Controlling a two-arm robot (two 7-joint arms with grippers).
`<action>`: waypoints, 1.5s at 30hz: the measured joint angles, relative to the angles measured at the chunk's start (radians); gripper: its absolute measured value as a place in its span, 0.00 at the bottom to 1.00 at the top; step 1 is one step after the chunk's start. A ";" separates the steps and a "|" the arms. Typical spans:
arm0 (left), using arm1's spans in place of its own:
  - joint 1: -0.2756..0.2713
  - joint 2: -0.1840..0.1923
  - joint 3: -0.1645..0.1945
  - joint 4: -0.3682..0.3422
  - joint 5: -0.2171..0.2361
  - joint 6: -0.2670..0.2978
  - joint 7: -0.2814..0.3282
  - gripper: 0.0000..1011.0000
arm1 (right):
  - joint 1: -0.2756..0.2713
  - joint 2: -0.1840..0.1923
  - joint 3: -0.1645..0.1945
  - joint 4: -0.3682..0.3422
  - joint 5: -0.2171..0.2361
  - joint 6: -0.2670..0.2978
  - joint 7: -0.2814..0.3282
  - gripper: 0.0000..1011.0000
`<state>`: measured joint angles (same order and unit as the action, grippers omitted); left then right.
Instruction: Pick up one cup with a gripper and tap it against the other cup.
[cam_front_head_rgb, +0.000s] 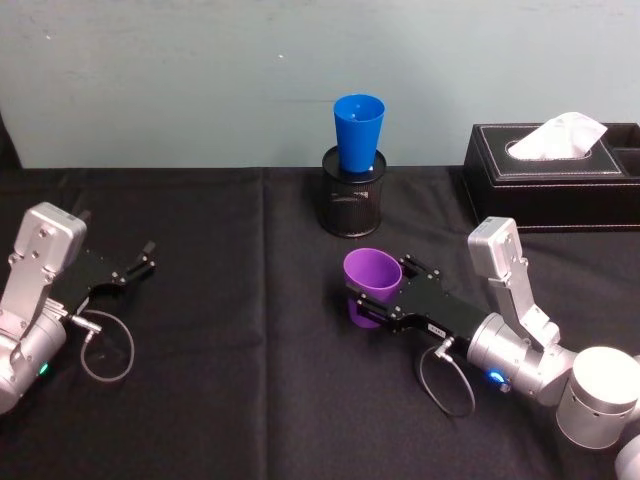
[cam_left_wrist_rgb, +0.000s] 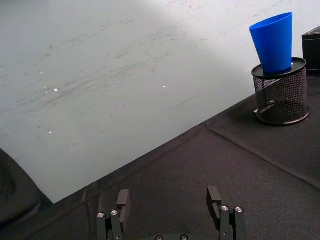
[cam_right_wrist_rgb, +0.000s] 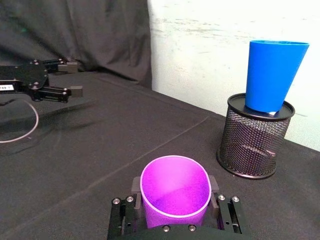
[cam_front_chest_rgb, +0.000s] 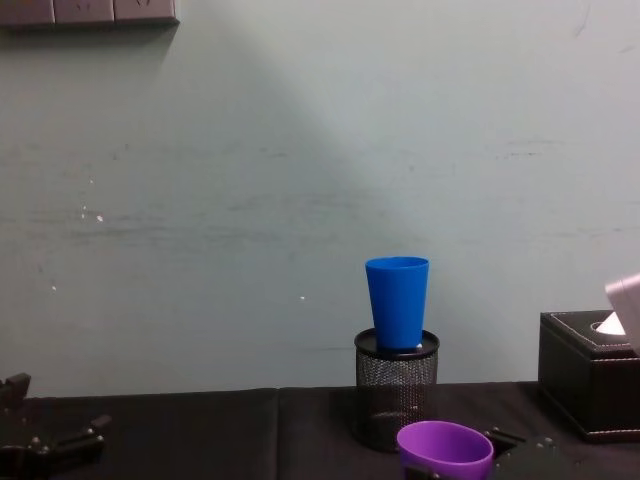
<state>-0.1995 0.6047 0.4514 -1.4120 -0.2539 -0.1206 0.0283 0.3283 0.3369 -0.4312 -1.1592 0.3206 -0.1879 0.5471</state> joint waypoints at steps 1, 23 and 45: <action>0.000 0.000 0.000 0.000 0.000 0.000 0.000 0.99 | 0.000 0.000 0.000 0.000 0.000 0.000 0.000 0.74; 0.000 0.000 0.000 0.000 0.000 0.000 0.000 0.99 | -0.014 0.059 0.032 -0.229 0.052 0.181 -0.021 0.72; 0.000 0.000 0.000 0.000 0.000 0.000 0.000 0.99 | 0.030 0.114 0.024 -0.364 0.092 0.308 -0.061 0.72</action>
<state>-0.1995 0.6047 0.4514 -1.4120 -0.2539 -0.1205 0.0283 0.3579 0.4512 -0.4071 -1.5229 0.4123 0.1199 0.4858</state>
